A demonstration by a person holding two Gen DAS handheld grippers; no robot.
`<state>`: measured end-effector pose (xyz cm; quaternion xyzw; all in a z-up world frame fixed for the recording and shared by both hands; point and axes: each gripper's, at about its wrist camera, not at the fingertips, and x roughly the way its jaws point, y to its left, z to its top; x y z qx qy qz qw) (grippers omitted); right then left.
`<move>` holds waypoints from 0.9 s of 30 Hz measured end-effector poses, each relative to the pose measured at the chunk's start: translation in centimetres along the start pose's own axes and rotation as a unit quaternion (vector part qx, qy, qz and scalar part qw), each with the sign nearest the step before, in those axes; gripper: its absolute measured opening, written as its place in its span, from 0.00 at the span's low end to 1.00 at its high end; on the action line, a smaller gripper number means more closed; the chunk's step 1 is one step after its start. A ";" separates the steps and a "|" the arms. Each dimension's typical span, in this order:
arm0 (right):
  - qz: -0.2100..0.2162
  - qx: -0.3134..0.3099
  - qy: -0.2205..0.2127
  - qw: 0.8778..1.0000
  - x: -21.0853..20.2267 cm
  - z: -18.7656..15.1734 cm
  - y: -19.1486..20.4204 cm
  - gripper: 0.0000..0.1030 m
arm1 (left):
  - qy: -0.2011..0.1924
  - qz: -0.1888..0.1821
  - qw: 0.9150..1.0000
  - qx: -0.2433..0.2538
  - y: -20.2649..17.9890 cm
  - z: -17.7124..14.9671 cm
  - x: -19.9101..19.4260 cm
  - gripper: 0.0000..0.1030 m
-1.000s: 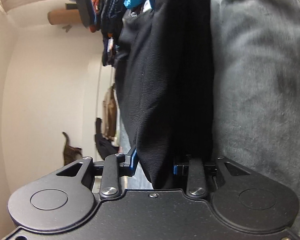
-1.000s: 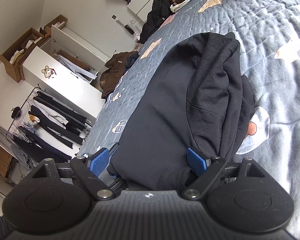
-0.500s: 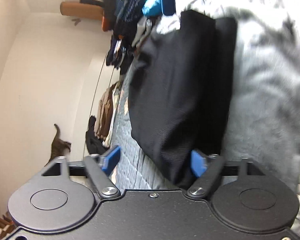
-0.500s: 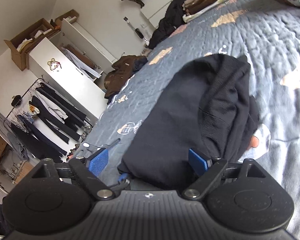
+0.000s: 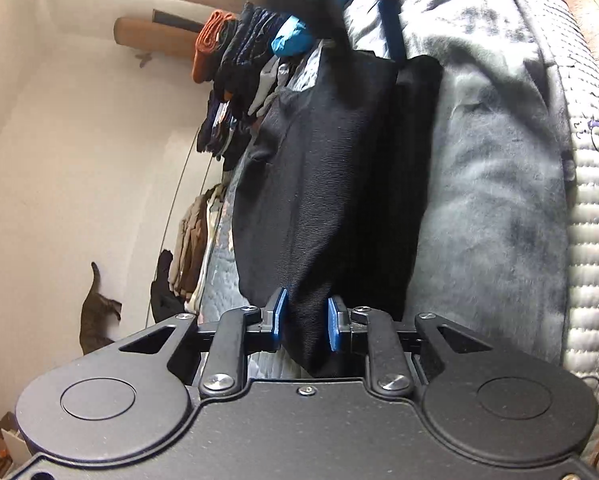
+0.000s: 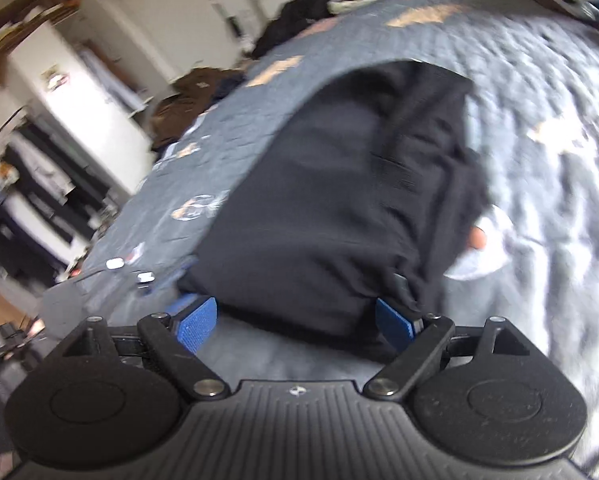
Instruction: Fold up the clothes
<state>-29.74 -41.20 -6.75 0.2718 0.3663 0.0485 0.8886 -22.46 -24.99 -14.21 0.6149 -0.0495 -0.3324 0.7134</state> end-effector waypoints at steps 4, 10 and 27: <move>-0.058 0.035 -0.005 0.998 -0.6 -1.6 -1.6 0.84 | -0.003 0.002 1.000 0.019 -0.3 -0.6 -0.4 0.31; -0.030 0.000 -0.057 0.998 -5.3 -2.1 3.6 0.84 | -0.017 -0.033 0.999 -0.003 2.5 -0.6 -2.1 0.68; -0.078 -0.153 -0.052 0.984 -1.1 -2.3 14.5 0.84 | 0.044 -0.160 0.928 -0.333 10.3 -6.8 -4.5 0.21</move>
